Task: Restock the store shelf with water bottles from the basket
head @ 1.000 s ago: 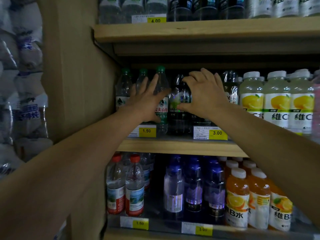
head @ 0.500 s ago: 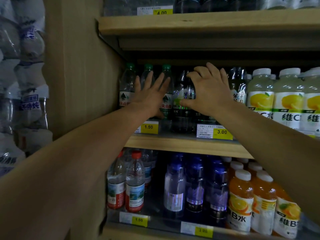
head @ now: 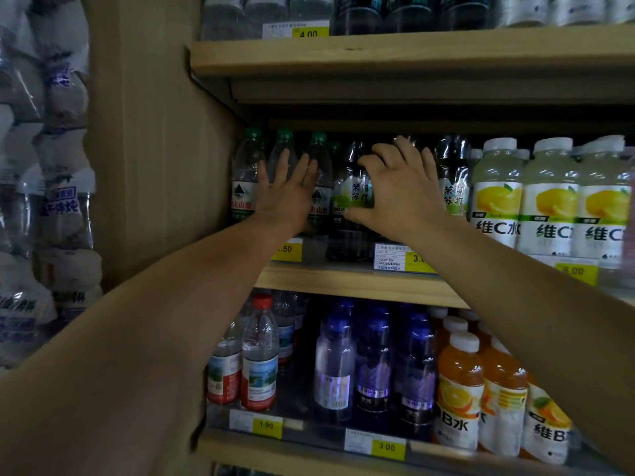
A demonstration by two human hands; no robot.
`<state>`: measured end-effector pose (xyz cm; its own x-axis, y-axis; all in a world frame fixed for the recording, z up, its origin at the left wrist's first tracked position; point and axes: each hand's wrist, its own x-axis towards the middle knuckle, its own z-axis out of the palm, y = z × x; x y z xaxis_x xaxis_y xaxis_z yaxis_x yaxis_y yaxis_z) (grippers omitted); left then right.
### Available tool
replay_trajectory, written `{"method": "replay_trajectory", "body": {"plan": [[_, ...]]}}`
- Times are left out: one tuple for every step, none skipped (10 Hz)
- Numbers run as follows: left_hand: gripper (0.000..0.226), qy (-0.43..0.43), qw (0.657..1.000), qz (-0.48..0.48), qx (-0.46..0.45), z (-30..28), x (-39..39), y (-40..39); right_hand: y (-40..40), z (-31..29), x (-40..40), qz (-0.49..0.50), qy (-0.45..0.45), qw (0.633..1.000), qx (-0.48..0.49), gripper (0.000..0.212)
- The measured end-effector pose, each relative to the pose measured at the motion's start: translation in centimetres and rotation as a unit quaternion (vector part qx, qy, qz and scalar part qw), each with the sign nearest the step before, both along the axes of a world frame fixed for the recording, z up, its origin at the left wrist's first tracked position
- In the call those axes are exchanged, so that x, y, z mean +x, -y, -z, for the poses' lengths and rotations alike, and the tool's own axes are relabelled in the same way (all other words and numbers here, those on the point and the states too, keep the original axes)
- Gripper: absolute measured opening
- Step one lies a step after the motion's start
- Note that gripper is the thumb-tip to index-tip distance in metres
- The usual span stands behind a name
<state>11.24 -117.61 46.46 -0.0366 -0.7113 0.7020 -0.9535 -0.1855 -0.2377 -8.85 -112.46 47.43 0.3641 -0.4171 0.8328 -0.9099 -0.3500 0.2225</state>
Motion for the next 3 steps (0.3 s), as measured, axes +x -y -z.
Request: {"method": "replay_trajectory", "body": {"plan": [[0.120,-0.012,1.000,0.011,0.010,-0.3,0.0,-0.3,0.0,-0.2,-0.3,-0.003,-0.006,1.000,0.006,0.088],[0.110,-0.022,0.999,0.039,0.013,-0.2,-0.1,-1.6,-0.6,-0.2,-0.5,-0.019,0.003,1.000,0.011,0.087],[0.107,-0.038,0.997,0.063,-0.010,-0.3,0.0,-2.5,-1.0,-0.3,-0.6,-0.017,0.005,1.000,0.017,0.087]]}}
